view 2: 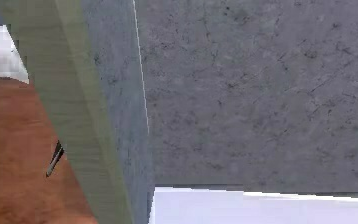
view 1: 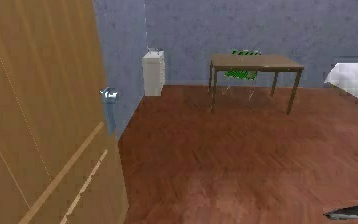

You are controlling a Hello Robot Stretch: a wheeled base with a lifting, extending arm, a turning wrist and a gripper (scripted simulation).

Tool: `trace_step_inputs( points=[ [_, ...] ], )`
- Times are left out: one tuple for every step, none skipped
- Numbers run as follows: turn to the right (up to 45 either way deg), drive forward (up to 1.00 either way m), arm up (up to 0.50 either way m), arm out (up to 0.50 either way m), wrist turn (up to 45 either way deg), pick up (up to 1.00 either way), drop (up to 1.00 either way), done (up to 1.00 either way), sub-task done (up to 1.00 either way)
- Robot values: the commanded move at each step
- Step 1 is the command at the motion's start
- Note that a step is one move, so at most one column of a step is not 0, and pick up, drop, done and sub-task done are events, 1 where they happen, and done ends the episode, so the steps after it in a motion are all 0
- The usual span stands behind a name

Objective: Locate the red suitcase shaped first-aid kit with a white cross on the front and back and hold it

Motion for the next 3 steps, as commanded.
trace_step_inputs(
  points=[
    [-9.0,0.0,0.0,0.0,0.0,0.0,0.0,0.0,0.0],
    [0.0,0.35,0.0,0.0,0.0,0.0,0.0,0.0,0.0],
    [45.0,0.0,0.0,0.0,0.0,0.0,0.0,0.0,0.0]
  ],
)
